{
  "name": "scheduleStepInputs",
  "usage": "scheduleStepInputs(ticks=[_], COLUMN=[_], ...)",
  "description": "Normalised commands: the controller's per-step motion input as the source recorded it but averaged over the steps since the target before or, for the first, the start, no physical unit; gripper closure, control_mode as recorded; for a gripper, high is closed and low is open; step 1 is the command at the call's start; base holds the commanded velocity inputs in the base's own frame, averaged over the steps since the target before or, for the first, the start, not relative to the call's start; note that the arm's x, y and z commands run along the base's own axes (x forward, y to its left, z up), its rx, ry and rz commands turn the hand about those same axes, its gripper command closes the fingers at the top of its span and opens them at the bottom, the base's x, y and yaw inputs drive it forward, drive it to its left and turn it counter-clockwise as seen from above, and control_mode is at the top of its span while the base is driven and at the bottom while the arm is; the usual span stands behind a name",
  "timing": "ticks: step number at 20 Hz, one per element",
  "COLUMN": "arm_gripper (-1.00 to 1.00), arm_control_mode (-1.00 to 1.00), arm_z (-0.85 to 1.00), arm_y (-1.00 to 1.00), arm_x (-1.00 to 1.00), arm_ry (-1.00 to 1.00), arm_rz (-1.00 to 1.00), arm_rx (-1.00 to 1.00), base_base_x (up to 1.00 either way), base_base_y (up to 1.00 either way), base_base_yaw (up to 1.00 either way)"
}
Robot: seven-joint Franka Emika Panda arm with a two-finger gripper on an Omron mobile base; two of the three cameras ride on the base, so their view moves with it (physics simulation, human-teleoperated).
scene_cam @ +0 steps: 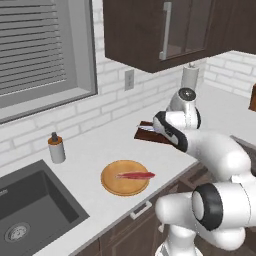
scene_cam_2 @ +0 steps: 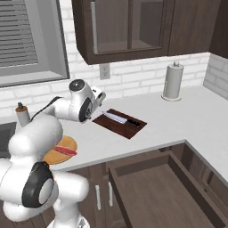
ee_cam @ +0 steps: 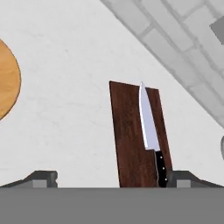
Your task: Pick up the knife from the drawer and place it on the cutting board. Then place the meat from the plate to the cutting board.
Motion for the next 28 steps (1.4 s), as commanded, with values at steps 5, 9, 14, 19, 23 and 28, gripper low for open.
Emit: scheduleStepInputs(ticks=[5,9,14,19,23,28], arm_gripper=[-1.0,-1.0,-1.0,-1.0,-1.0,-1.0], arm_control_mode=[-1.0,-1.0,-1.0,-1.0,-1.0,-1.0], arm_z=[0.51,-0.34,-0.77,-0.38,0.0,-0.01], arm_y=[0.91,0.71,0.33,0.38,0.29,0.23], arm_x=[-1.0,-1.0,-0.76,0.03,0.4,0.21], arm_ry=[0.17,0.03,0.08,0.2,0.1,0.36], arm_rz=[0.0,0.04,0.02,0.0,0.0,0.0], arm_rx=[-0.04,-0.04,0.0,0.07,0.0,-0.01], base_base_x=[0.0,0.0,0.0,0.0,0.0,0.0], base_base_y=[0.0,0.0,0.0,0.0,0.0,0.0], base_base_yaw=[0.0,0.0,0.0,0.0,0.0,0.0])
